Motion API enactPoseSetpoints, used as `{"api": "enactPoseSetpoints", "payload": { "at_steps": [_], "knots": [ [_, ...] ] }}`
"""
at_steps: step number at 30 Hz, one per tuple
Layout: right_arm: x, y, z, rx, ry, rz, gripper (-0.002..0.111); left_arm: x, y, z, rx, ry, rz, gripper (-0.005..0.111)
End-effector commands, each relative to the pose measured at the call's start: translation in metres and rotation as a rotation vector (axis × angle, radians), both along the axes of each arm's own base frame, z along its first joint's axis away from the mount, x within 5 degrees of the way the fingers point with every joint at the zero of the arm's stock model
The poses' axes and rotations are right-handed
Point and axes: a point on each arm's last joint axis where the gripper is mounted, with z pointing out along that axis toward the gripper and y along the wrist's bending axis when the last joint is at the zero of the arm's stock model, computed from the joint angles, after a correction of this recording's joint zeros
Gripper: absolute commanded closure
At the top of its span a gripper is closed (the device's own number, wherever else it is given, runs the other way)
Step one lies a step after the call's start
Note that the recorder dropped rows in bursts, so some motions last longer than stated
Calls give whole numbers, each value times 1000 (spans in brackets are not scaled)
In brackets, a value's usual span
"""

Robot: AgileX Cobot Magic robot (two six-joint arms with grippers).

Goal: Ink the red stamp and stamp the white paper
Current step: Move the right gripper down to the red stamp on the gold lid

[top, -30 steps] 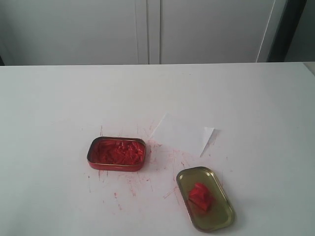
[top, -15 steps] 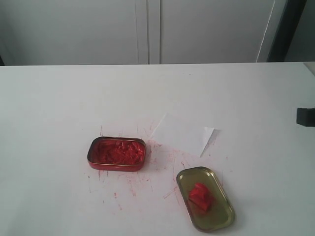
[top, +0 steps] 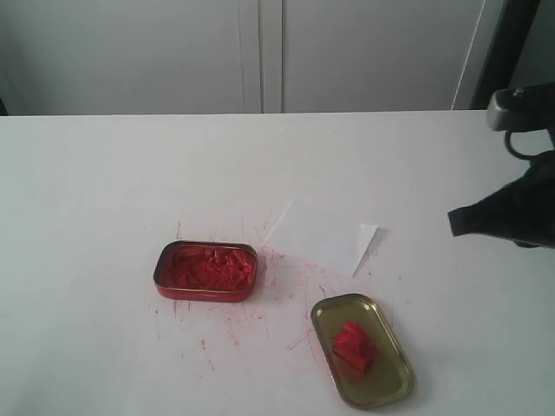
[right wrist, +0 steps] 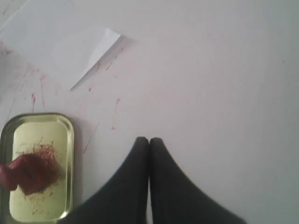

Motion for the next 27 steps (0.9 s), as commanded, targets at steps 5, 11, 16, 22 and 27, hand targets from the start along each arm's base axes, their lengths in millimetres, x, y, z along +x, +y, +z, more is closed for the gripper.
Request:
{"api": "enactPoseSetpoints", "payload": {
  "at_steps": [5,11,16,22,27],
  "knots": [
    [-6,33,-15,-68,131,194,108,0,0,0,0,-4,-2,107],
    [-8,58,-33,-95,221,292,108,0,0,0,0,-4,-2,107],
    [-6,81,-42,-74,273,361,108,0,0,0,0,-4,-2,107],
    [-4,108,-44,-107,307,474,108,0,0,0,0,-4,-2,107],
    [3,114,-52,-127,340,494,108,0,0,0,0,-4,-2,107]
  ]
}}
